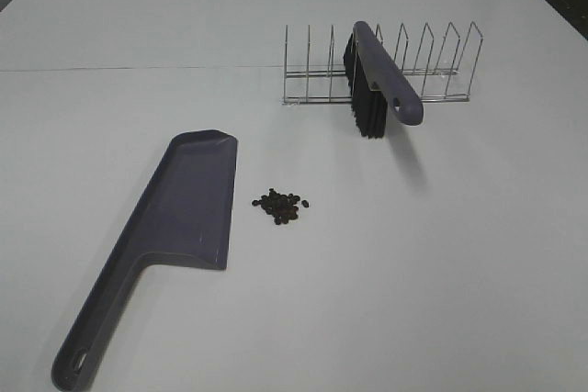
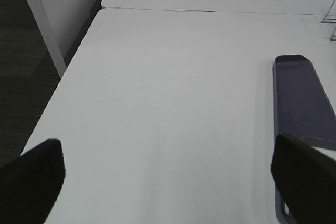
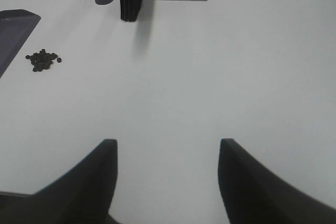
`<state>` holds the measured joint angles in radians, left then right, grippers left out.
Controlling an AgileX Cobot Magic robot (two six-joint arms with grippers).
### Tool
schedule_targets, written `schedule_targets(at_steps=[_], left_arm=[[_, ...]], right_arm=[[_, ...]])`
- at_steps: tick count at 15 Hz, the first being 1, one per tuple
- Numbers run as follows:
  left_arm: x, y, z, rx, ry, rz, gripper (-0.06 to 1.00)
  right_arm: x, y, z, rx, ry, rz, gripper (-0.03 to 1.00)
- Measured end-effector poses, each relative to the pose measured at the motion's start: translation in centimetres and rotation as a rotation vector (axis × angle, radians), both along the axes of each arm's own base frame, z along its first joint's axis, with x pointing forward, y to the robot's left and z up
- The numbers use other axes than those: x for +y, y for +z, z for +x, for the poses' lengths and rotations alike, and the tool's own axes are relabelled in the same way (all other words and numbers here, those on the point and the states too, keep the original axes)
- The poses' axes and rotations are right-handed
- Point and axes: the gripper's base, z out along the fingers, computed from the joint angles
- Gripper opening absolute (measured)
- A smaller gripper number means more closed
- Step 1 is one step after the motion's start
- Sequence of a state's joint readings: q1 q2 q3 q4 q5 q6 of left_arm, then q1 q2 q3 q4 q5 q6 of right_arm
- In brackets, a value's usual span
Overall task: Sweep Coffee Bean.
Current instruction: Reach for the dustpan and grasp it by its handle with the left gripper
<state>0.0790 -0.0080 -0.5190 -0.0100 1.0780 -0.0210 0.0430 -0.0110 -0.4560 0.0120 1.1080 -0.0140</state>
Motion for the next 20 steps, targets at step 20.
schedule_targets(at_steps=[20], left_arm=[[0.0,0.0,0.0,0.0,0.0,-0.001,0.98]], right_arm=[[0.0,-0.01,0.0,0.001,0.0,0.0,0.47]])
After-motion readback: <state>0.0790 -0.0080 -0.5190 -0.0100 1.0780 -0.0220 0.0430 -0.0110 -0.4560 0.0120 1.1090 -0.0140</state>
